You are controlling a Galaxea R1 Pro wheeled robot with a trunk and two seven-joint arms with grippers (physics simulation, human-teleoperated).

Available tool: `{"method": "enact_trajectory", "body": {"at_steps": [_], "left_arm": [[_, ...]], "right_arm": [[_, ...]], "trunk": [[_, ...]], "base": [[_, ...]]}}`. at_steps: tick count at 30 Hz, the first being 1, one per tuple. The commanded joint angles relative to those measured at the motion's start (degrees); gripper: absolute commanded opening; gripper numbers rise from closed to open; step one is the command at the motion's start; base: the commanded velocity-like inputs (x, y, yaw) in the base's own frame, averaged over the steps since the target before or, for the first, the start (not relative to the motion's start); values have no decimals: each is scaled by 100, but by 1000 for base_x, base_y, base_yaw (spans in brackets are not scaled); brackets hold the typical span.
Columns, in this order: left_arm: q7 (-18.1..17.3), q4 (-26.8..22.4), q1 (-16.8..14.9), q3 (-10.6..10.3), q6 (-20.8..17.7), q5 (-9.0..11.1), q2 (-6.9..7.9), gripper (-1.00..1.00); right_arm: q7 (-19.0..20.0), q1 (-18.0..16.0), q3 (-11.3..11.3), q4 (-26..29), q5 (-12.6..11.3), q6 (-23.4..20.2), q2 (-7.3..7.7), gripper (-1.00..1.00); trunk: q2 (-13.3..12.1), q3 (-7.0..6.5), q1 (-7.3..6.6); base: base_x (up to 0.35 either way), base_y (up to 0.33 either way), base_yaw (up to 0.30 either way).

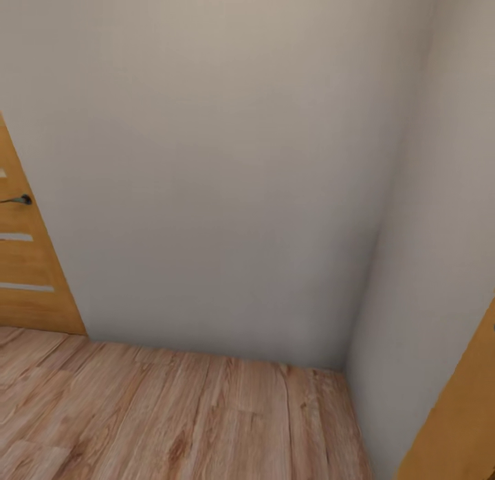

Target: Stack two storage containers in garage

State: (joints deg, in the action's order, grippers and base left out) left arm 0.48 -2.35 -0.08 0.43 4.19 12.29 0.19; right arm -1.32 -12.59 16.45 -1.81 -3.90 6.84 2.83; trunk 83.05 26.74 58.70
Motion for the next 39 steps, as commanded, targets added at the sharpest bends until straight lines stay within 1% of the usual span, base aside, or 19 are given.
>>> {"method": "enact_trajectory", "body": {"at_steps": [1,18,27,32,39], "left_arm": [[5,-2,-1,1,11,28,-1,100],[5,-2,-1,1,11,28,-1,100],[5,-2,-1,1,11,28,-1,100],[5,-2,-1,1,11,28,-1,100],[5,-7,-1,1,15,28,1,100]], "right_arm": [[-8,-7,49,-20,-40,36,-2,100],[-39,-8,47,-17,-40,66,-2,100],[-84,-12,50,-4,-25,102,-139,100],[-87,-11,26,-3,-45,106,-118,100],[-87,-10,8,-3,-49,115,-80,100]], "trunk": [[2,5,3],[2,5,3],[2,5,3],[2,5,3],[2,5,3]], "base": [[320,0,244],[320,0,267],[317,0,281],[228,0,288],[134,0,294]]}}
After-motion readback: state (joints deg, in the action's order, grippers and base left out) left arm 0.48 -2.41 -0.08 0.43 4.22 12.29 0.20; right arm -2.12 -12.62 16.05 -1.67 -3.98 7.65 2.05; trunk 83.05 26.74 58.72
